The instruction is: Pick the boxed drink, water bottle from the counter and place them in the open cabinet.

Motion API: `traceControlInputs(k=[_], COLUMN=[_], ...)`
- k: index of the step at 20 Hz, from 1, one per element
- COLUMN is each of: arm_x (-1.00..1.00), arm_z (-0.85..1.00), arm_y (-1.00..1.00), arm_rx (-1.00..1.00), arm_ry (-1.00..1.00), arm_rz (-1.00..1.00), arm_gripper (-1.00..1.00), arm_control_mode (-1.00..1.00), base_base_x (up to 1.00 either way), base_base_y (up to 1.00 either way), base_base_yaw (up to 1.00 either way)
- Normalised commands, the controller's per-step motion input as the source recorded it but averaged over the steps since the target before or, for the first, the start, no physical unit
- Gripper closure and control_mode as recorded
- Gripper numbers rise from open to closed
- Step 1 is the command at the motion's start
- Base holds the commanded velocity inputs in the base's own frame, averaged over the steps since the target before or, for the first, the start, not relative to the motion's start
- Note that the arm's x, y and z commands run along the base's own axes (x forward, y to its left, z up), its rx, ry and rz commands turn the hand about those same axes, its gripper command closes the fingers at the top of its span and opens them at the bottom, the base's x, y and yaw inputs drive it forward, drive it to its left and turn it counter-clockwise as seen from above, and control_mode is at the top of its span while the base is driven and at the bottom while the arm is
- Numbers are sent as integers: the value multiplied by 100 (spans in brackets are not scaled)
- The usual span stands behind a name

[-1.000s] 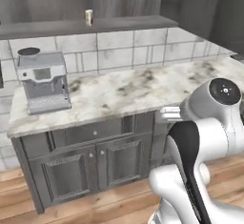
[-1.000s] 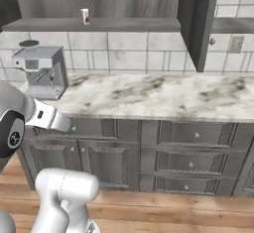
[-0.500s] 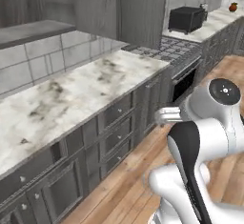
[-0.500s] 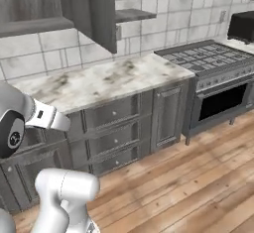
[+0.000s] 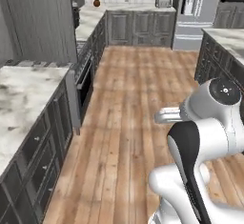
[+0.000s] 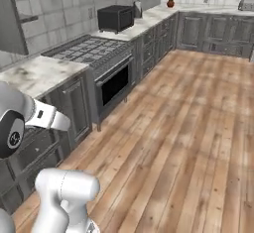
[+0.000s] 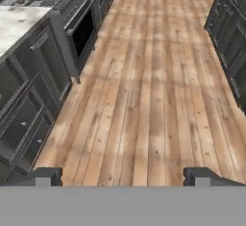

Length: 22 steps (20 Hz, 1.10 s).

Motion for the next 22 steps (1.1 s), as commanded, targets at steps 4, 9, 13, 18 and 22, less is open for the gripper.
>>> traceControlInputs(k=[4, 9, 13, 18, 22], arm_x=[0, 0, 0, 0, 0], arm_z=[0, 0, 0, 0, 0], arm_y=[0, 0, 0, 0, 0], arm_rx=[0, 0, 0, 0, 0], arm_ry=[0, 0, 0, 0, 0], arm_rz=[0, 0, 0, 0, 0], arm_gripper=[-100, -100, -100, -100, -100], arm_control_mode=[100, 100, 100, 100, 100], base_base_x=[0, 13, 70, 76, 64], base_base_y=[14, -1, 0, 0, 0], base_base_yaw=[-93, -52, -1, -5, -28])
